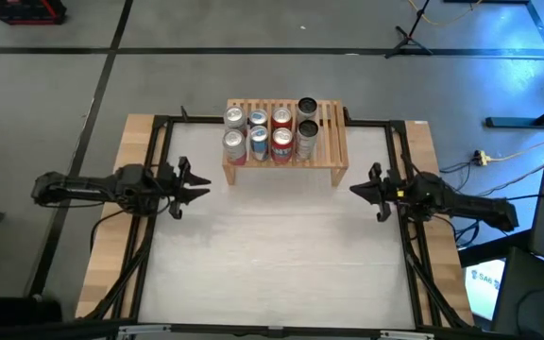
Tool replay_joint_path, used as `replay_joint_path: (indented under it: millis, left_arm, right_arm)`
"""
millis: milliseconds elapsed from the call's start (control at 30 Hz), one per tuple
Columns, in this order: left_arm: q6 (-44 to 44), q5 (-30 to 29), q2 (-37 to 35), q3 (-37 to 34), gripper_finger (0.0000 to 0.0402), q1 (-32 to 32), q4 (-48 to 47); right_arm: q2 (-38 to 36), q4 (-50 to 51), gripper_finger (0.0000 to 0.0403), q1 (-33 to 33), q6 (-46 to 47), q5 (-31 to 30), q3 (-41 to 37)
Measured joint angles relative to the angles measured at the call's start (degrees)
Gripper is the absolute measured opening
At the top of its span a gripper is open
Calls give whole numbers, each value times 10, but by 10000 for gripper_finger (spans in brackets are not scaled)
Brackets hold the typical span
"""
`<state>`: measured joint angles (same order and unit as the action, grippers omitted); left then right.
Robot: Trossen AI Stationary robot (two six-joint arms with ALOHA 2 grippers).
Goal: Place canned beverage on shelf
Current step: Return to Home Position
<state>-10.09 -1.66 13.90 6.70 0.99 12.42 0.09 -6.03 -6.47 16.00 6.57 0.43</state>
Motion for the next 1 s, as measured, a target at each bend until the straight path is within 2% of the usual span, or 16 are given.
replay_joint_path:
  millis: [100,200,267,433,533,600,733,800,1000]
  left_arm:
    - [-13,-23,-19,-12,117,0,0]
    - [-35,-22,-48,-61,117,0,35]
    - [-46,-31,-66,-62,117,0,20]
    - [-29,-41,-102,-63,117,0,3]
    - [-56,-33,-130,-63,117,0,-58]
    - [-61,-48,-138,-63,117,0,-65]
    - [-47,-94,-138,-63,117,0,-87]
    - [-49,-101,-137,-63,117,0,-100]
    - [-38,-95,-138,-63,117,0,-101]
  right_arm:
    - [0,5,3,-14,-2,-6,0]
    - [1,17,3,-37,-2,-10,0]
    - [0,15,3,-52,-2,0,0]
    - [0,14,3,-82,-3,59,0]
    - [1,16,3,-86,-3,110,0]
    - [0,20,3,-85,1,100,0]
    - [1,34,3,-86,23,10,0]
    - [1,40,3,-86,30,-12,0]
    - [2,37,3,-85,34,8,0]
